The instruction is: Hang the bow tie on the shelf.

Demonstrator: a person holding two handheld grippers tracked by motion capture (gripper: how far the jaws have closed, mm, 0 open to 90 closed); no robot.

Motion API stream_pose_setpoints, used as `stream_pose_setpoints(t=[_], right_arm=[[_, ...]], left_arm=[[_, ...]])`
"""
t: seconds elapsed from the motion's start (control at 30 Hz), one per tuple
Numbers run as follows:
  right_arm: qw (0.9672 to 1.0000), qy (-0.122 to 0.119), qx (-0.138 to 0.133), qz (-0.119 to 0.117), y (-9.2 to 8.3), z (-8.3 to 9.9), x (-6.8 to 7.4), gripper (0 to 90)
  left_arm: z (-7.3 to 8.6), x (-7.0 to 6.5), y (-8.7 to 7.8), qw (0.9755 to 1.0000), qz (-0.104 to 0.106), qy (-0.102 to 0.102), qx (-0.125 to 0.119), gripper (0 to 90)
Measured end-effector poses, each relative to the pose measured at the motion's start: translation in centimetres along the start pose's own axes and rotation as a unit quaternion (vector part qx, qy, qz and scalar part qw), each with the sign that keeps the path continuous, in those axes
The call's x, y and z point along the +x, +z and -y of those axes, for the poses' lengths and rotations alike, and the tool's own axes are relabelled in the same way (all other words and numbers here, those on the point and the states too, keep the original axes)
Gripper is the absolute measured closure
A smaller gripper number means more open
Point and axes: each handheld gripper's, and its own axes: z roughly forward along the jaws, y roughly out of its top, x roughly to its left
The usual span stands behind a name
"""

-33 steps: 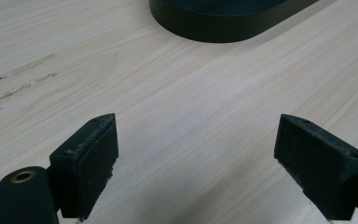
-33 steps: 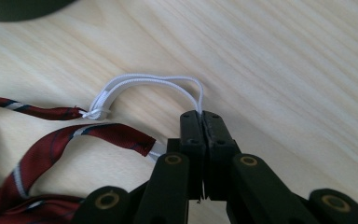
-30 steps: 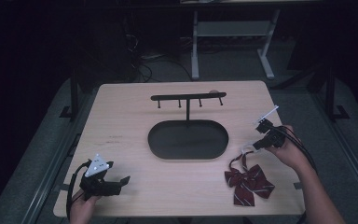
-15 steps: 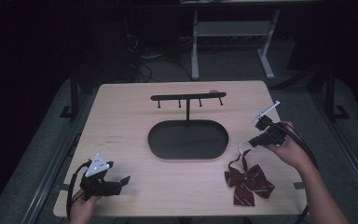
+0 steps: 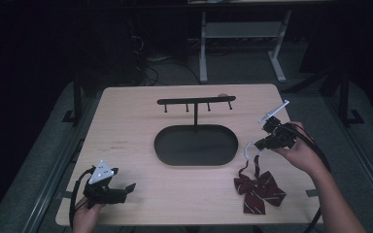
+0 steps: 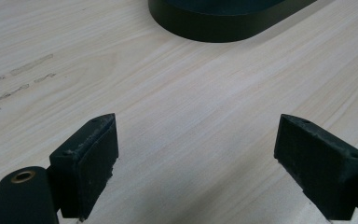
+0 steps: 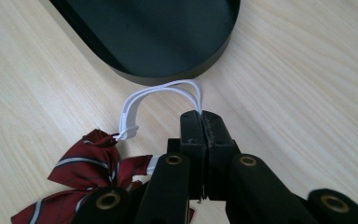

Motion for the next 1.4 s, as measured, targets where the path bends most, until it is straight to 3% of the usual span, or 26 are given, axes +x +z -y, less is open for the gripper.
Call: stream_pose_setpoints(t=[0.37,0.93,1.4], right_arm=[[0.9997,-0.021,-0.008,0.001,-1.6,-1.0,1.4,88.4],[0.9985,-0.046,-0.023,0.021,-4.3,-2.1,3.2,88.4],[0.9973,-0.061,-0.039,0.014,-5.4,-3.7,4.0,88.4]], left_arm=[[0.0,0.0,-0.1,1.0,0.0,0.001,0.0,13.5],[0.0,-0.1,0.1,1.0,0.001,0.0,-0.003,13.5],[0.0,0.0,0.0,1.0,0.001,0.0,-0.003,13.5]])
